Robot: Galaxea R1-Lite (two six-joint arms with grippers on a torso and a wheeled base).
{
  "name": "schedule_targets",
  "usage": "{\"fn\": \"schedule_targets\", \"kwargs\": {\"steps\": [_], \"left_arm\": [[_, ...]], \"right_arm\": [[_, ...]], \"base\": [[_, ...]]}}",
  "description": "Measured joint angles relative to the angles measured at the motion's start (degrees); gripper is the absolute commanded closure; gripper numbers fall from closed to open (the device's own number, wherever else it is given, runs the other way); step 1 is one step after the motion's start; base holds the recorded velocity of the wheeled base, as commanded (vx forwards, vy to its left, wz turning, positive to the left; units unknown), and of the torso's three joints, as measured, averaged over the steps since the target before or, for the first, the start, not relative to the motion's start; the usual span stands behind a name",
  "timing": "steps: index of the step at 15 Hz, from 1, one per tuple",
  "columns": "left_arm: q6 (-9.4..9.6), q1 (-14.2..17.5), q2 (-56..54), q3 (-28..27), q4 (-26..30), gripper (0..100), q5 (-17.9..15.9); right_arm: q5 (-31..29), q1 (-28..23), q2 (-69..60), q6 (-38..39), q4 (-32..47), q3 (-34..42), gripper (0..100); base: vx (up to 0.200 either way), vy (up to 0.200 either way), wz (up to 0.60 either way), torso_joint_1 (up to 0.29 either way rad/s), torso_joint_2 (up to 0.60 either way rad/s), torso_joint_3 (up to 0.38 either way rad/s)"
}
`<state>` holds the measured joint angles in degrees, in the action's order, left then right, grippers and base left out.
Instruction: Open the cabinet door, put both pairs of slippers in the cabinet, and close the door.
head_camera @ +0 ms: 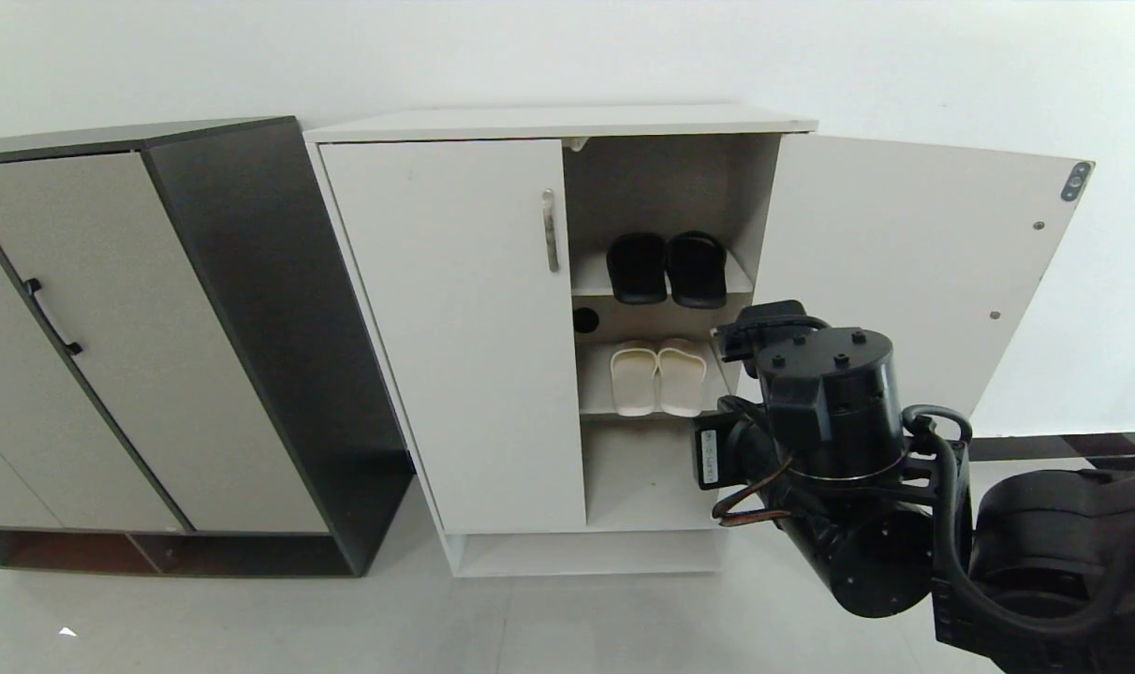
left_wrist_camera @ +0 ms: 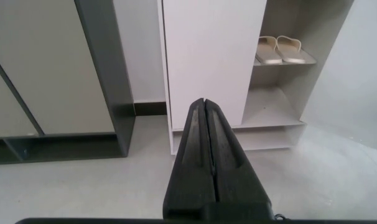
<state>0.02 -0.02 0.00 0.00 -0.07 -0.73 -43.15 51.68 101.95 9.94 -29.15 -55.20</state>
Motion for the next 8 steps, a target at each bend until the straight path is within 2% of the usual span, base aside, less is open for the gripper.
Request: {"fn": "schedule_targets", "kwargs": {"steps": [6,8], "left_arm": [[-0.02,0.0,0.0,0.0,0.0,100,0.0],[-0.02,0.0,0.0,0.0,0.0,100,0.0]], "right_arm": [[0.0,0.0,0.5,-0.1,0.1,0.2,100],[0.0,0.0,0.6,-0.1,0.1,0.2,100]], "base": [[0.000,0.000,0.00,0.000,0.00,0.000],[0.000,0.000,0.00,0.007,-0.15,-0.151]]}}
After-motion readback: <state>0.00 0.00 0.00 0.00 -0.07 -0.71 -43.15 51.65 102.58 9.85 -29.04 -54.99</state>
